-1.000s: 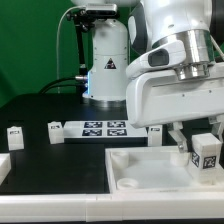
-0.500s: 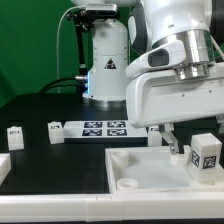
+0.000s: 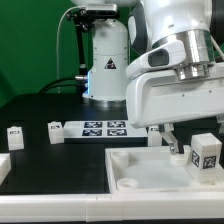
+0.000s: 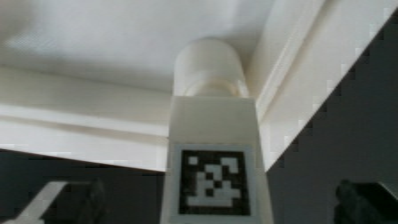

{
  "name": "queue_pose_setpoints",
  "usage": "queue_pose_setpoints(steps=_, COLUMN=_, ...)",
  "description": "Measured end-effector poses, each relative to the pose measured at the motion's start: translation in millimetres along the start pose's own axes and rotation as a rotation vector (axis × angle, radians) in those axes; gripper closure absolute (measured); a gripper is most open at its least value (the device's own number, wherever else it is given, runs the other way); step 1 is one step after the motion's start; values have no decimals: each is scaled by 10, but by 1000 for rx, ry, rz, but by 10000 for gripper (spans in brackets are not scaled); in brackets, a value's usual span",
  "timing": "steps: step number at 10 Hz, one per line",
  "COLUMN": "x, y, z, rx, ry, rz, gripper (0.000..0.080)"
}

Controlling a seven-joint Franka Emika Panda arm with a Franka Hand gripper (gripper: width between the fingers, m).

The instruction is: Assemble one leg

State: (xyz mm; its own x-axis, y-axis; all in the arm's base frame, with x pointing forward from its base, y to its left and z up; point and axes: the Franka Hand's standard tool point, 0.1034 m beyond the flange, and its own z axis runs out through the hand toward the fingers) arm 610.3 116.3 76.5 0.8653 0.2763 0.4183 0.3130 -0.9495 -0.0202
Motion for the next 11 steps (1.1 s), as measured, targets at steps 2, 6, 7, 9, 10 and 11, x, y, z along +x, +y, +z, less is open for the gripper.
queue_pose_setpoints(steps=2, x=-18, y=-19, z=10, rx=8, ry=-38, rz=-2, gripper=151)
queue_pose_setpoints(steps=6, x=19, y=-33, z=-69, rx=53, ry=-330, rz=34, gripper=151)
queue_pose_setpoints(steps=7, x=52, y=-36, z=-87, rx=70, ry=-412, rz=34, gripper=151)
queue_pose_setpoints(steps=9, x=55, y=-34, z=-87, rx=98, ry=-538, rz=37, gripper=151)
queue_pose_setpoints(steps=10, x=135, y=5, z=-50, rx=91, ry=-500, rz=40, gripper=151)
queue_pose_setpoints(steps=11, x=137, y=9, z=-45, rx=89, ry=-497, rz=45, gripper=151)
